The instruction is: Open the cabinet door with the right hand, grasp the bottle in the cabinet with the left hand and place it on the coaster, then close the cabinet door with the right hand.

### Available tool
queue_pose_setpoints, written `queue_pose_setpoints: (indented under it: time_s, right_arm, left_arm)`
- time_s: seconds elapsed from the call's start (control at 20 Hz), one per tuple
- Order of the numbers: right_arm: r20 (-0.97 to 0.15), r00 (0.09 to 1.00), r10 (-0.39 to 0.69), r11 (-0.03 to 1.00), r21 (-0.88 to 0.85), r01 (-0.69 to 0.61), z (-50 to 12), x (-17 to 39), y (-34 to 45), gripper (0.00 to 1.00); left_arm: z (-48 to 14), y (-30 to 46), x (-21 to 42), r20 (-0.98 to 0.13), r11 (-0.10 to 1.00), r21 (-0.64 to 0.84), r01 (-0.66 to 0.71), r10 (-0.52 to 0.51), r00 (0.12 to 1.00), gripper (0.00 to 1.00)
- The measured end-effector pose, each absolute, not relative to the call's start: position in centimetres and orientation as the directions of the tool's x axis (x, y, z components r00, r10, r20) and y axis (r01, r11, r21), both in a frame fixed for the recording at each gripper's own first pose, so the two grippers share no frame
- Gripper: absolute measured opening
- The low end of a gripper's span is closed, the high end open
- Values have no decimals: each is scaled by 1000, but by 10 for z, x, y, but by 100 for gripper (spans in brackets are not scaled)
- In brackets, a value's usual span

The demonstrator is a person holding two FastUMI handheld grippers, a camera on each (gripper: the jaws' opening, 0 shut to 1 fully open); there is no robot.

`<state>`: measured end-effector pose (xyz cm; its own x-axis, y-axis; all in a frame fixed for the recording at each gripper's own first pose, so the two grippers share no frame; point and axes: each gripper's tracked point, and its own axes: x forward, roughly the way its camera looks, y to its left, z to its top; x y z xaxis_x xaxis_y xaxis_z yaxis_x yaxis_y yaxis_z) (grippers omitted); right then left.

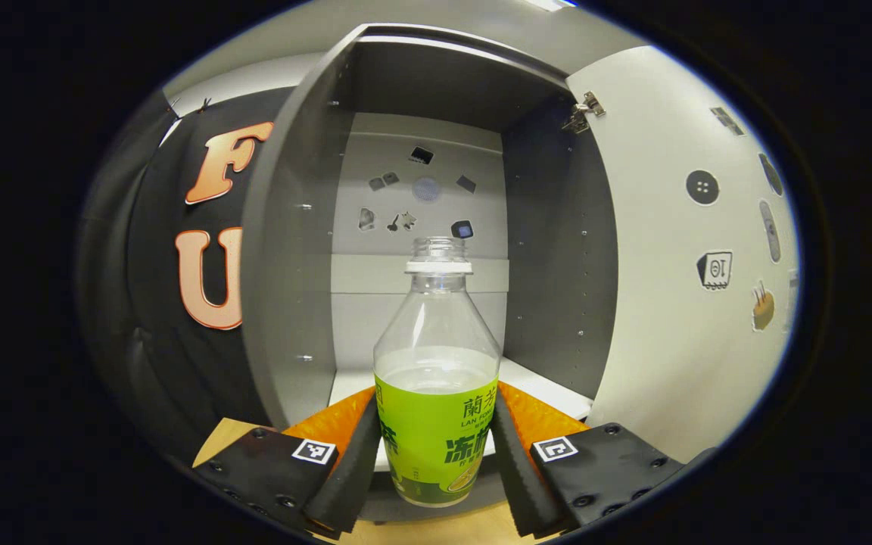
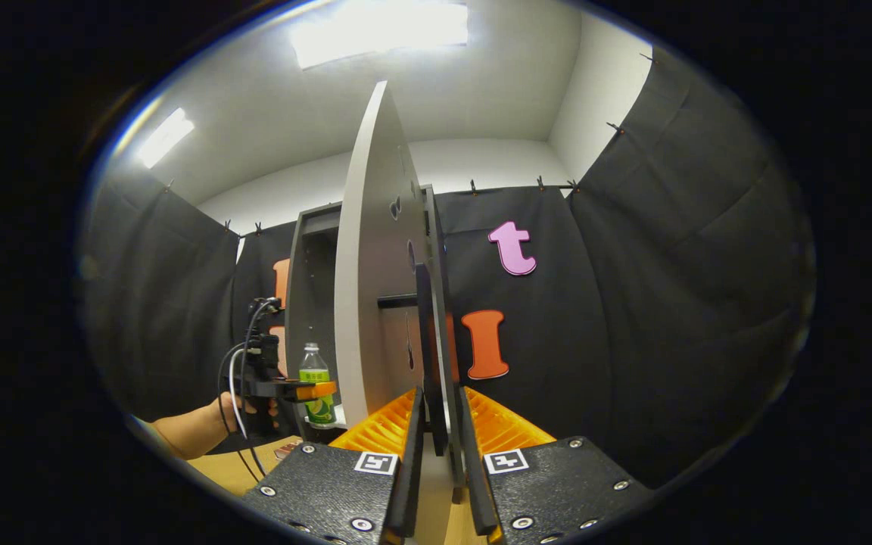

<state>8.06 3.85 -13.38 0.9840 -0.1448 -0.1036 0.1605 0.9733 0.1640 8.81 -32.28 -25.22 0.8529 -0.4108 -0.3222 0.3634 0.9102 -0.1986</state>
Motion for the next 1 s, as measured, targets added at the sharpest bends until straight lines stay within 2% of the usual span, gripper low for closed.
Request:
queue_pose_setpoints:
  time_s: [0.55,0.6,0.65,0.7,0.75,0.85,0.9,0.95,1.0]
  right_arm:
    - [-110,977,-180,972,135,194,-133,79,30,30]
    - [-110,976,-188,969,140,203,-134,78,29,40]
    - [-105,974,-199,967,141,213,-133,78,28,36]
    - [-98,974,-205,966,142,218,-132,80,27,46]
    - [-94,973,-208,965,141,220,-132,81,27,48]
    - [-86,972,-219,964,138,229,-131,81,24,49]
    - [-79,973,-219,963,142,228,-129,83,25,54]
    - [-72,973,-221,962,149,230,-127,84,25,49]
    - [-68,973,-223,961,155,231,-128,84,25,49]
  left_arm:
    - [-265,-233,23,-303,950,-140,281,-311,901,78]
    - [-268,-229,16,-305,950,-145,276,-308,901,78]
    - [-274,-223,10,-312,952,-149,269,-303,900,80]
    - [-280,-219,4,-321,952,-154,266,-303,898,78]
    - [-285,-213,-2,-325,952,-157,262,-300,897,78]
    - [-294,-199,-9,-316,961,-134,240,-271,909,80]
    - [-302,-195,-14,-318,964,-119,236,-262,911,82]
    - [-311,-189,-21,-326,968,-105,227,-249,912,80]
    - [-319,-185,-26,-330,970,-97,224,-244,912,80]
